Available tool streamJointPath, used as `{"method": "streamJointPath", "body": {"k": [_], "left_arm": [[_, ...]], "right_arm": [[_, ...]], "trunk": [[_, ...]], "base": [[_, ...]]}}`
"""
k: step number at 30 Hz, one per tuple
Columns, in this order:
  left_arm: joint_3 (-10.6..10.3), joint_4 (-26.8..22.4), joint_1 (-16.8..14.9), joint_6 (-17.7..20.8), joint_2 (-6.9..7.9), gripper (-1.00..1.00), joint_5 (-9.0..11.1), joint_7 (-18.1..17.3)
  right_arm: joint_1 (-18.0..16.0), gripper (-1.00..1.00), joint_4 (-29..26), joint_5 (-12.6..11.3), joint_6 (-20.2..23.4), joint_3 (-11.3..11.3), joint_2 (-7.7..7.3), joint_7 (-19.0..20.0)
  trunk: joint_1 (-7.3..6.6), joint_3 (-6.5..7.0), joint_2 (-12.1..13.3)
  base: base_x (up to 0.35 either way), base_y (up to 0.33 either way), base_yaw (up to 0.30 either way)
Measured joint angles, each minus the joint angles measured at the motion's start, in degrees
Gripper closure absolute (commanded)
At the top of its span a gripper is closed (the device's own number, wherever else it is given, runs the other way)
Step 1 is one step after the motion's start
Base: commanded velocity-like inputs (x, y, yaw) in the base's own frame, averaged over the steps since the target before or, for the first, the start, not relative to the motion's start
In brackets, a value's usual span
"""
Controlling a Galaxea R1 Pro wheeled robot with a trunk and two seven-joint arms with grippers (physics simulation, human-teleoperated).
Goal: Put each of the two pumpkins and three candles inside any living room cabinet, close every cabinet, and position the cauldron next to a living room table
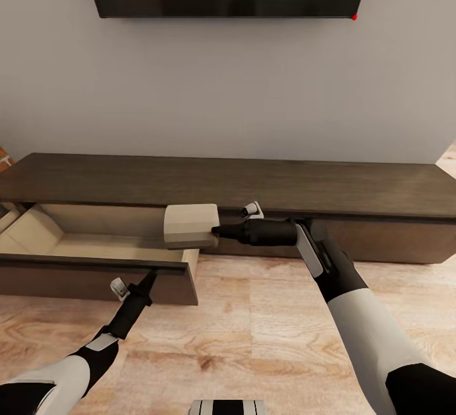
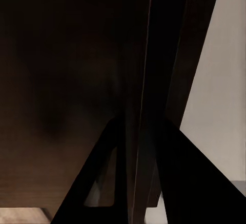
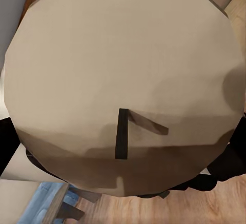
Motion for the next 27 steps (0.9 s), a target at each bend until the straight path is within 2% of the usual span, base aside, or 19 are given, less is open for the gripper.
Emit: {"method": "streamJointPath", "body": {"k": [2,11,19,27], "left_arm": [[-4.01,0.93,0.06,-0.24,0.0,-1.0,-0.62,0.95],[-4.05,0.94,0.05,-0.29,0.0,-1.0,-0.6,0.96],[-4.05,0.92,0.05,-0.41,0.0,-1.0,-0.6,0.96],[-4.09,2.65,0.13,-0.66,0.03,-1.0,-0.63,1.61]], "right_arm": [[0.0,1.0,0.0,0.0,0.0,0.0,0.0,-0.01],[0.0,1.0,0.0,0.0,0.0,0.0,0.0,0.0],[0.0,1.0,0.0,0.06,-0.03,0.0,0.0,-0.01],[0.0,1.0,0.04,0.01,0.01,0.0,0.03,-0.2]], "trunk": [[0.01,-0.01,0.01],[0.01,-0.01,0.01],[0.04,-0.01,0.01],[0.01,-0.01,0.01]], "base": [[0.0,0.0,0.0],[-0.004,0.0,0.0],[-0.229,0.0,0.0],[-0.048,0.0,0.0]]}}
